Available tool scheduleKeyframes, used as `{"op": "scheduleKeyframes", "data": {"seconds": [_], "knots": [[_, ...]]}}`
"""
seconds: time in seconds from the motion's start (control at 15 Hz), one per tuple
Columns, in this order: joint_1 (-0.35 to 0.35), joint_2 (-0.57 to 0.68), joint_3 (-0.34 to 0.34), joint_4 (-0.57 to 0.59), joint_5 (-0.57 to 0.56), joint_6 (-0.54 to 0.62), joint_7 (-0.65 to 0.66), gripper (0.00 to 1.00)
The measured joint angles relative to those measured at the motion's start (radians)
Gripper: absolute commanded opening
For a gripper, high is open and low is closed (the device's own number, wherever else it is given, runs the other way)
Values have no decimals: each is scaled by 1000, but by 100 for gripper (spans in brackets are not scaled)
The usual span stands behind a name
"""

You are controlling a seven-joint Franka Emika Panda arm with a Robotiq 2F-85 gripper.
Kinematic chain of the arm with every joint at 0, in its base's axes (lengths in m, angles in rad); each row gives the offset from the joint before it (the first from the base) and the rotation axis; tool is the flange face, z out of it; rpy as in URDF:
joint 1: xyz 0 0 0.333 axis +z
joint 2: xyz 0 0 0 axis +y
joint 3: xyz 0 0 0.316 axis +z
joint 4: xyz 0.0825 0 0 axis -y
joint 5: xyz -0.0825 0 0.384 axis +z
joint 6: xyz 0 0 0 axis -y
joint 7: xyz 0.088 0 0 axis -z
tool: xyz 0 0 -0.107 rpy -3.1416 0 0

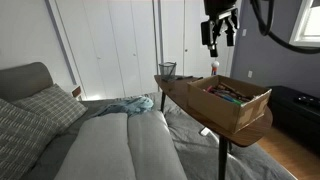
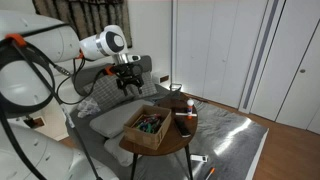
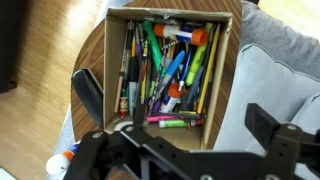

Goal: Pick up the glasses pouch from the table and put it in the cardboard box on the table

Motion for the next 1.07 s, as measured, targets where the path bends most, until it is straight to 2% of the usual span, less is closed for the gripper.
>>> {"op": "scheduleKeyframes", "data": {"seconds": [0.33, 0.53, 0.73, 1.07], "knots": [[0, 0, 0, 0, 0, 0, 0, 100], [11, -2, -22, -8, -15, 3, -11, 100], [19, -25, -96, -60, -43, 61, -111, 100], [17, -75, -259, -192, -89, 205, -373, 100]]}}
